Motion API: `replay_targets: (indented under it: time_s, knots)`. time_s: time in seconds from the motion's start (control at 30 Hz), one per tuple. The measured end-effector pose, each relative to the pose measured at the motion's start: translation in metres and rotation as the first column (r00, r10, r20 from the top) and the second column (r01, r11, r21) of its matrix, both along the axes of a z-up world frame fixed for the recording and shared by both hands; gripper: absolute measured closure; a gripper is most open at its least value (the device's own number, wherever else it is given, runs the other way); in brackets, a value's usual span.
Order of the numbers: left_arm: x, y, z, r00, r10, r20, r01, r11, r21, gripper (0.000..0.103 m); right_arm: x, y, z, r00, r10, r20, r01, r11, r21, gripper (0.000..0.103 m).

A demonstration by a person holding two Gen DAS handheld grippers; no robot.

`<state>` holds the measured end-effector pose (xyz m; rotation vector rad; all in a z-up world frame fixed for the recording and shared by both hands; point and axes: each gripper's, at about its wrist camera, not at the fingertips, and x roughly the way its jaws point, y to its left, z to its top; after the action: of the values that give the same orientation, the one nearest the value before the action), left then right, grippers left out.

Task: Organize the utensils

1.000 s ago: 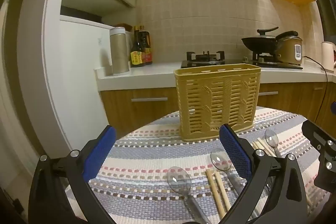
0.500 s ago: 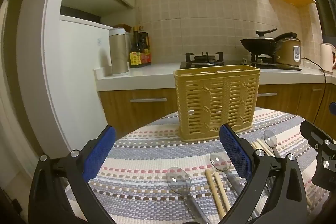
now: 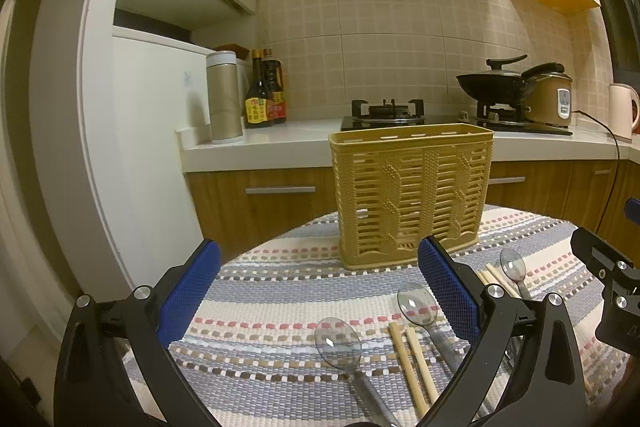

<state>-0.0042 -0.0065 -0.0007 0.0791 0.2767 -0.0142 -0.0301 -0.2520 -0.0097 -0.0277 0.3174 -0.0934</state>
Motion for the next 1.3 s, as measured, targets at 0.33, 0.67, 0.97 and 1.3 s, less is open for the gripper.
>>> replay_targets:
  time_s: [0.33, 0.67, 0.97, 1.3]
  knots:
    - [-0.0002, -0.0010, -0.0007, 1.000, 0.000, 0.000, 0.000, 1.000, 0.000, 0.007, -0.0001, -0.0009, -0.0016, 1.000, 0.002, -0.005, -0.002, 1.000, 0.005, 0.008]
    - [-0.0005, -0.0020, -0.0012, 1.000, -0.001, 0.000, 0.001, 1.000, 0.000, 0.007, 0.0011, -0.0007, -0.0021, 1.000, 0.003, -0.009, -0.002, 1.000, 0.010, 0.008]
    - [-0.0005, -0.0035, -0.0017, 1.000, -0.003, -0.001, 0.003, 1.000, 0.000, 0.007, 0.0015, -0.0009, -0.0017, 1.000, 0.002, -0.010, -0.002, 1.000, 0.009, 0.008]
    - [-0.0004, -0.0042, -0.0018, 1.000, -0.003, 0.000, 0.003, 1.000, 0.000, 0.007, 0.0022, -0.0004, -0.0021, 1.000, 0.002, -0.010, -0.002, 1.000, 0.002, 0.008]
